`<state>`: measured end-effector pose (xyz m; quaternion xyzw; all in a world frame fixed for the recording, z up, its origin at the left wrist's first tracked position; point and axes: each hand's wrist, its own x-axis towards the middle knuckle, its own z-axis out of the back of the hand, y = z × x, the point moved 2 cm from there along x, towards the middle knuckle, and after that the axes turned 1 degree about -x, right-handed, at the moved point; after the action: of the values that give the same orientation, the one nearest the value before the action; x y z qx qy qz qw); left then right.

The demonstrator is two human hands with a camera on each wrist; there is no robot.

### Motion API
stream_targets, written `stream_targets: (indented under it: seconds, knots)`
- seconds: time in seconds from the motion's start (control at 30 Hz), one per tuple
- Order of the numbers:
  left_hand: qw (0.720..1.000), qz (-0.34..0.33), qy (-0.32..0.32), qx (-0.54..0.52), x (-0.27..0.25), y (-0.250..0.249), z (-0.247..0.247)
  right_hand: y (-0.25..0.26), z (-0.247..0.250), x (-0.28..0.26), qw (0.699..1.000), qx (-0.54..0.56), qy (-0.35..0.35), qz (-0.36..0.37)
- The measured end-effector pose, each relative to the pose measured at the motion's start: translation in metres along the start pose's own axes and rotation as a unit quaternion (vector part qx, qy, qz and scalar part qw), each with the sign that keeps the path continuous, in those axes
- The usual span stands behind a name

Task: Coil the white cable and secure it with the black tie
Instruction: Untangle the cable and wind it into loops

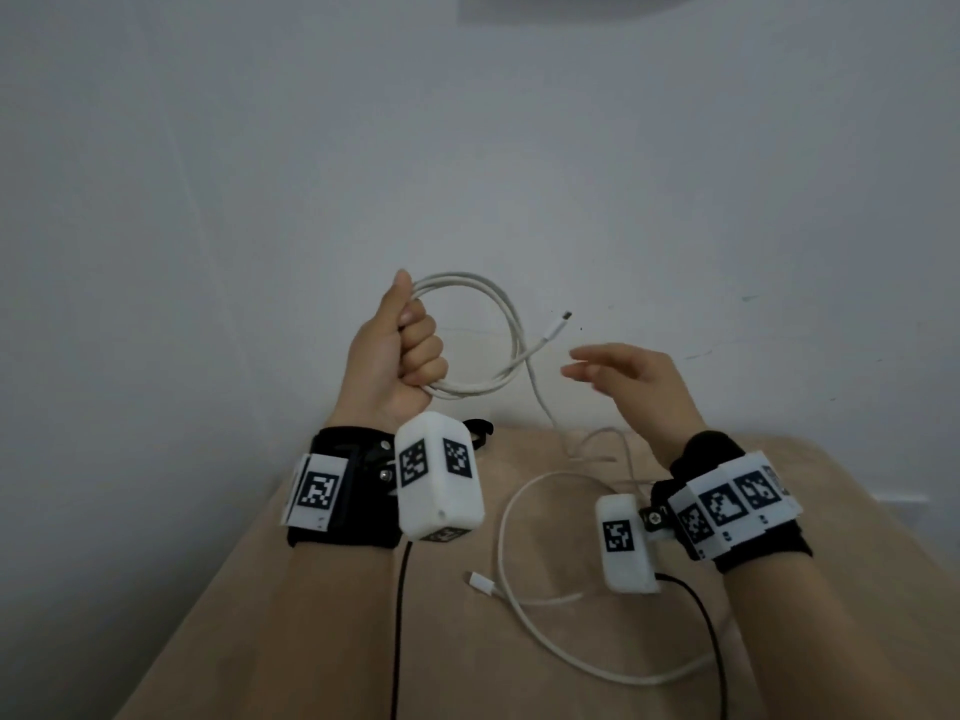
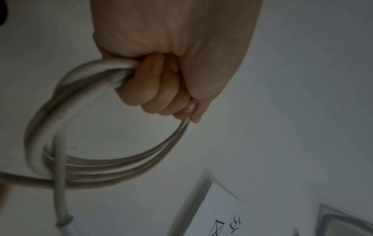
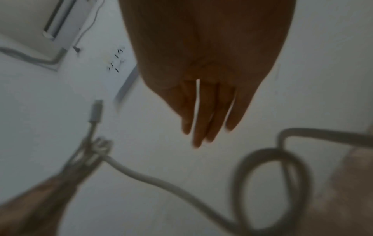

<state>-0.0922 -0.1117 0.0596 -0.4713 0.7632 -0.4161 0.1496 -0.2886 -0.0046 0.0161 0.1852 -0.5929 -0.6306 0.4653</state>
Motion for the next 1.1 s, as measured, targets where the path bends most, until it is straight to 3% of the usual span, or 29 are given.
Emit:
stream_targets:
  seconds: [0.1,0.17,0.27,0.37,0.67,0.93,1.1]
  knots:
    - [1.0,0.005,0.005,-0.013,0.0,0.005,-0.005,0.016,-0.019,-0.009,0.972,0.139,0.189,-0.023]
    - [1.0,0.005,-0.002,-0.018,0.0,0.006,-0.005,0.018,-0.027,-0.014,0.958,0.141,0.245,-0.048]
    - [1.0,0.004,-0.012,-0.028,0.0,0.003,0.0,0.011,-0.02,-0.01,0.985,0.104,0.135,-0.033]
    - [1.0,0.003,-0.019,-0.015,0.0,0.005,0.001,0.005,-0.004,-0.001,0.981,0.191,0.037,-0.024]
    - [0.995,0.032,0.011,-0.094,0.002,0.022,-0.021,0.019,-0.015,-0.006,0.968,0.196,0.158,-0.001]
    - [0.992,0.075,0.073,-0.067,0.001,0.033,-0.028,0.021,-0.01,-0.004,0.958,0.268,0.1,0.01]
    - [0.986,0.115,0.115,0.034,-0.002,0.032,-0.016,0.018,-0.006,-0.003,0.974,0.21,0.086,0.026]
